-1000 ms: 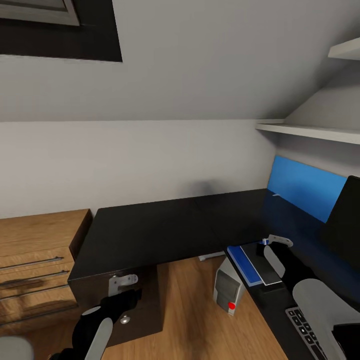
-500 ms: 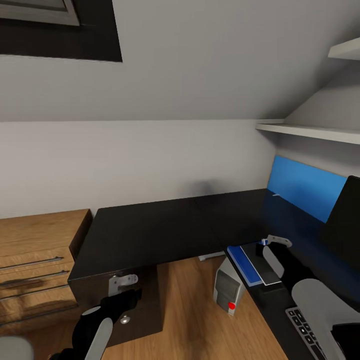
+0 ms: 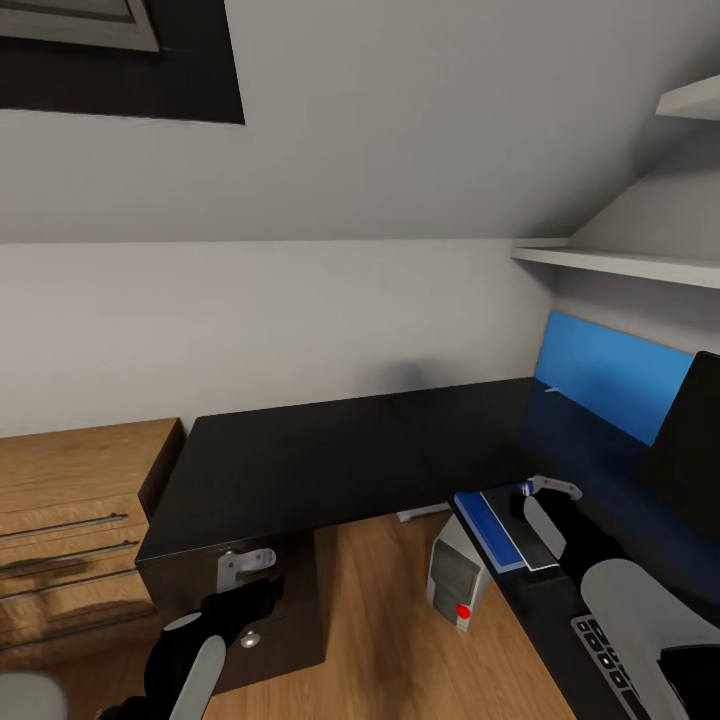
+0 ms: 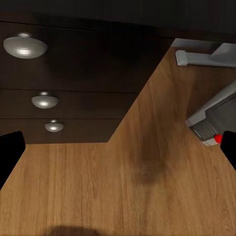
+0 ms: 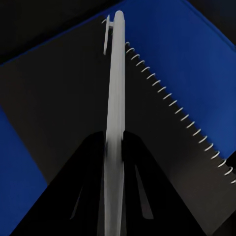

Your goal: In the bedroom, organize the workspace by keeping the computer under the desk, ensuring the monitor is on the desk, placing the keyboard on the desk next to the monitor, placing the mouse on the desk next to the keyboard, moving the folder from the swivel chair onto the desk next to the mouse, stacking the notebook on top of the folder with the pen on top of the notebook, and positioning the swivel chair next to the desk.

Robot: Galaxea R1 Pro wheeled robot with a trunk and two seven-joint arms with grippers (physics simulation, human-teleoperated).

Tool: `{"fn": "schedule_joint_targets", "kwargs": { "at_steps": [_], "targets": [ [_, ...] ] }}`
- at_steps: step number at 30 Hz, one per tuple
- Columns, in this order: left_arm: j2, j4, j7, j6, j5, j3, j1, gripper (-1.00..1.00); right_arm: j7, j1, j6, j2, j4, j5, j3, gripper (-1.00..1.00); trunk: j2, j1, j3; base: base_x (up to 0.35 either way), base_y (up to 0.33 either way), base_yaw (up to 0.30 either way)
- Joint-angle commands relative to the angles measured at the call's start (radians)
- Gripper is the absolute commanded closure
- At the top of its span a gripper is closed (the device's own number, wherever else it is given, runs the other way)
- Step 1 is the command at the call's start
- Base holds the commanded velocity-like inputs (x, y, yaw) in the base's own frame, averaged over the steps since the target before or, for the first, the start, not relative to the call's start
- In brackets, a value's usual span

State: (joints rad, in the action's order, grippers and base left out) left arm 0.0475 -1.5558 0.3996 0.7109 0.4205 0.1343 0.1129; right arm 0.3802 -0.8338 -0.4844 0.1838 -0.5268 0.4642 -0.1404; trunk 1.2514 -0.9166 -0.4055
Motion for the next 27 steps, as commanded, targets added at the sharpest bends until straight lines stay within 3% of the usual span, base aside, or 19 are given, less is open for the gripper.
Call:
{"fn": "schedule_joint_targets", "kwargs": {
  "at_steps": [1, 27],
  "targets": [
    [0.0, -0.001, 0.01, 0.002, 0.011, 0.001, 0.001, -1.0, 0.009, -0.001, -0.003, 0.001, -0.001, 0.011, -0.008, 1.0, 0.001, 0.0, -0.001, 0.0, 0.0, 0.0],
    [0.0, -0.001, 0.01, 0.003, 0.011, 0.001, 0.001, -1.0, 0.009, -0.001, 0.001, 0.0, -0.001, 0.011, -0.008, 1.0, 0.001, 0.0, -0.001, -0.03, 0.0, 0.0]
  ]
}}
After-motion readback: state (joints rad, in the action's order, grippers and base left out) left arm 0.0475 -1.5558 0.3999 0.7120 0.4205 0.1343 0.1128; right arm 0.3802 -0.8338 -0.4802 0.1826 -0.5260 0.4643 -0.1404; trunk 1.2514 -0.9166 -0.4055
